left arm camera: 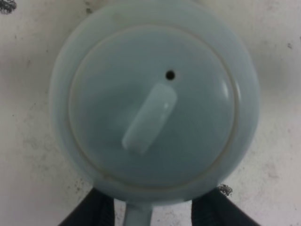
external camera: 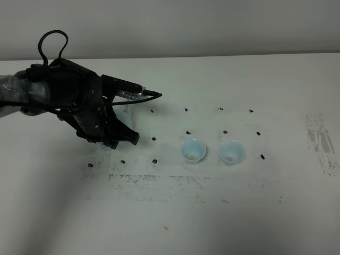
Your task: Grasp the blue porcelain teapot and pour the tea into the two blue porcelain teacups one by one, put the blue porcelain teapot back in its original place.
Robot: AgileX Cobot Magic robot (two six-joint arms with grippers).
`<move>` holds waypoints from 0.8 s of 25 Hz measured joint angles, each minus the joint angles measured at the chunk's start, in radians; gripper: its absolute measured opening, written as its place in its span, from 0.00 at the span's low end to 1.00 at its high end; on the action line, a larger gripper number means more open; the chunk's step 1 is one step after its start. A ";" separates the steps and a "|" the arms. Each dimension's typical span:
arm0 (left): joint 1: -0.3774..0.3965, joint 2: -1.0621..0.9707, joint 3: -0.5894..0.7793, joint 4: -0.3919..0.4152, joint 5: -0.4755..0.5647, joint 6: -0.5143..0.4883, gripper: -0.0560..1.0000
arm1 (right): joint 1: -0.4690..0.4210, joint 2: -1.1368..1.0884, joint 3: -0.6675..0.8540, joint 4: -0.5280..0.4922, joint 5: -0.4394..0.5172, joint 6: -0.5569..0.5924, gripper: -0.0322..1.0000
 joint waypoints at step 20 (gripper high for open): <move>0.000 0.000 0.000 0.002 0.018 0.000 0.20 | 0.000 0.000 0.000 0.000 0.000 0.000 0.43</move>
